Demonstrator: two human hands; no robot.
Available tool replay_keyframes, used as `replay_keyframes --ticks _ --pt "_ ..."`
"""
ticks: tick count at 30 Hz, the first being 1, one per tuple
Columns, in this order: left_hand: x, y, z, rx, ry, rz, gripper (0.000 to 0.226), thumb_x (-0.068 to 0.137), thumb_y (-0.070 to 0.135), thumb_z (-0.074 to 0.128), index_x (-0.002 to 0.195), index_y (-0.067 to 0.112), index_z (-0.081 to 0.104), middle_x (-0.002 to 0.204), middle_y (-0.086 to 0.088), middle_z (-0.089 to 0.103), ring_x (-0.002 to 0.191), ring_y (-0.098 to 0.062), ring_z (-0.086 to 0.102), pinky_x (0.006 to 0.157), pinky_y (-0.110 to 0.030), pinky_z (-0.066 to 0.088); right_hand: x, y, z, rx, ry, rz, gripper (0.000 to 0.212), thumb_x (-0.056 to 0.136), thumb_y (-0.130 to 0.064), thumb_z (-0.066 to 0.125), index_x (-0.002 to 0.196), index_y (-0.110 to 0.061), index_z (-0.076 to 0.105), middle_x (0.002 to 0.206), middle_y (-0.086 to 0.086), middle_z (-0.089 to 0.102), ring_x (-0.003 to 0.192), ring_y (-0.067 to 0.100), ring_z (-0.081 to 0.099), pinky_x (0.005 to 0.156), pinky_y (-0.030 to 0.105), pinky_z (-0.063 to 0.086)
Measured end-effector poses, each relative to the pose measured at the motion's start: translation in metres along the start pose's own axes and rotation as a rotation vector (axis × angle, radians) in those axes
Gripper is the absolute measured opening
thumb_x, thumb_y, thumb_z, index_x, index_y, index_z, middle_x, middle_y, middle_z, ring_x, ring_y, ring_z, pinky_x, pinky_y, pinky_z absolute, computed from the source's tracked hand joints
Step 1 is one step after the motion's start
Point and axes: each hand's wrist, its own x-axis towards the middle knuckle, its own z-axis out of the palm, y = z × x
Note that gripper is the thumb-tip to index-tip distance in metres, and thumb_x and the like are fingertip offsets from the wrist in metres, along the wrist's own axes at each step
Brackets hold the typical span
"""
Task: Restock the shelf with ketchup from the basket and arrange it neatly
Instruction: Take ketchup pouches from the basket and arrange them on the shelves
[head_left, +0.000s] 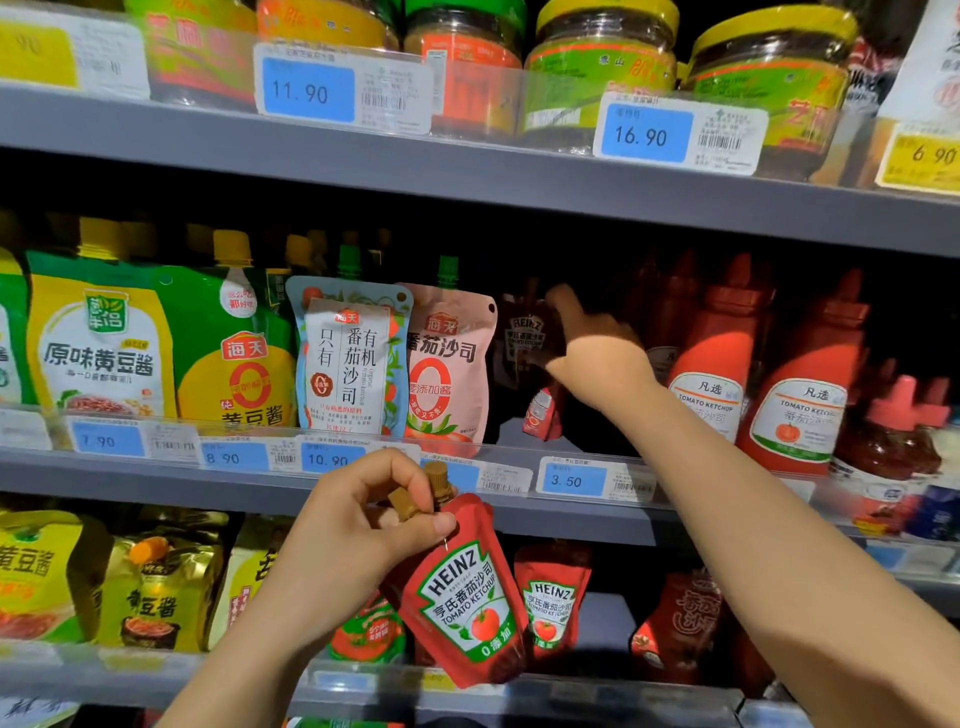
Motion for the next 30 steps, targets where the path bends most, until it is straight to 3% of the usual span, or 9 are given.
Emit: replay_keyframes --ticks 5,7,9,12,14,18,22,27,30 --pt "0.003 -0.006 0.002 -0.017 -0.002 -0.019 0.028 0.057 0.025 0.086 0.063 0.020 0.059 0.062 -0.015 0.048 0.061 -0.024 0.042 0.059 -0.031 0.036 -0.002 0.008 -0.028 0.279 -0.168 0.048 0.063 0.082 -0.048 0.063 0.136 -0.036 0.032 0.107 0.011 0.061 0.081 0.030 0.067 0.070 0.036 0.058" --pt "0.004 -0.006 0.002 -0.022 -0.002 -0.029 0.025 0.056 0.027 0.081 0.063 0.019 0.059 0.063 -0.016 0.050 0.061 -0.025 0.044 0.057 -0.030 0.037 0.000 0.011 -0.038 0.353 -0.307 0.038 0.074 0.085 -0.037 0.066 0.143 -0.039 0.021 0.124 0.011 0.052 0.080 0.022 0.064 0.063 0.029 0.056" --pt "0.005 -0.007 0.002 -0.013 -0.001 -0.035 0.030 0.056 0.026 0.087 0.062 0.020 0.059 0.064 -0.018 0.052 0.061 -0.025 0.046 0.058 -0.031 0.038 0.007 0.015 -0.042 0.440 -0.451 0.032 0.088 0.084 -0.018 0.068 0.147 -0.040 0.011 0.136 0.012 0.044 0.088 0.019 0.063 0.073 0.028 0.057" --pt "0.006 -0.009 0.001 0.006 0.004 -0.041 0.031 0.058 0.025 0.089 0.062 0.020 0.059 0.066 -0.031 0.049 0.062 -0.027 0.047 0.060 -0.036 0.039 0.019 0.018 -0.030 0.492 -0.586 0.056 0.094 0.082 -0.004 0.069 0.149 -0.034 0.012 0.123 0.012 0.055 0.081 0.015 0.067 0.071 0.021 0.056" --pt "0.007 -0.011 0.000 0.019 -0.002 -0.039 0.031 0.059 0.025 0.089 0.061 0.021 0.058 0.067 -0.033 0.048 0.062 -0.026 0.050 0.056 -0.034 0.041 0.021 0.019 -0.014 0.573 -0.542 0.068 0.088 0.078 -0.002 0.073 0.145 -0.029 0.022 0.119 0.011 0.056 0.076 0.015 0.065 0.059 0.017 0.054" --pt "0.006 -0.011 -0.003 0.015 -0.006 -0.031 0.029 0.059 0.026 0.087 0.059 0.021 0.058 0.063 -0.017 0.052 0.059 -0.025 0.051 0.050 -0.026 0.042 0.023 0.020 0.013 0.717 -0.388 0.065 0.073 0.068 -0.005 0.082 0.122 -0.022 0.036 0.114 0.014 0.056 0.084 0.024 0.066 0.068 0.033 0.060" --pt "0.008 -0.012 -0.006 0.030 0.015 -0.033 0.029 0.059 0.025 0.087 0.061 0.020 0.059 0.070 -0.032 0.052 0.066 -0.034 0.057 0.056 -0.039 0.045 0.033 0.021 0.035 0.581 -0.138 0.076 0.066 0.061 -0.011 0.086 0.105 -0.020 0.038 0.119 0.015 0.050 0.098 0.034 0.060 0.078 0.050 0.055" --pt "0.008 -0.015 -0.004 0.035 -0.004 -0.026 0.029 0.056 0.030 0.086 0.061 0.021 0.059 0.067 -0.033 0.049 0.063 -0.031 0.053 0.055 -0.034 0.042 0.042 0.019 0.049 0.574 -0.021 0.063 0.047 0.073 -0.003 0.075 0.104 -0.016 0.042 0.105 0.006 0.053 0.092 0.026 0.058 0.078 0.040 0.055" --pt "0.010 -0.017 -0.003 0.029 0.002 -0.036 0.032 0.056 0.033 0.089 0.062 0.021 0.060 0.072 -0.038 0.049 0.065 -0.043 0.055 0.060 -0.038 0.043 0.042 0.019 0.052 0.585 0.028 0.050 0.045 0.074 -0.003 0.074 0.102 -0.017 0.042 0.103 0.004 0.051 0.096 0.032 0.060 0.078 0.045 0.055"
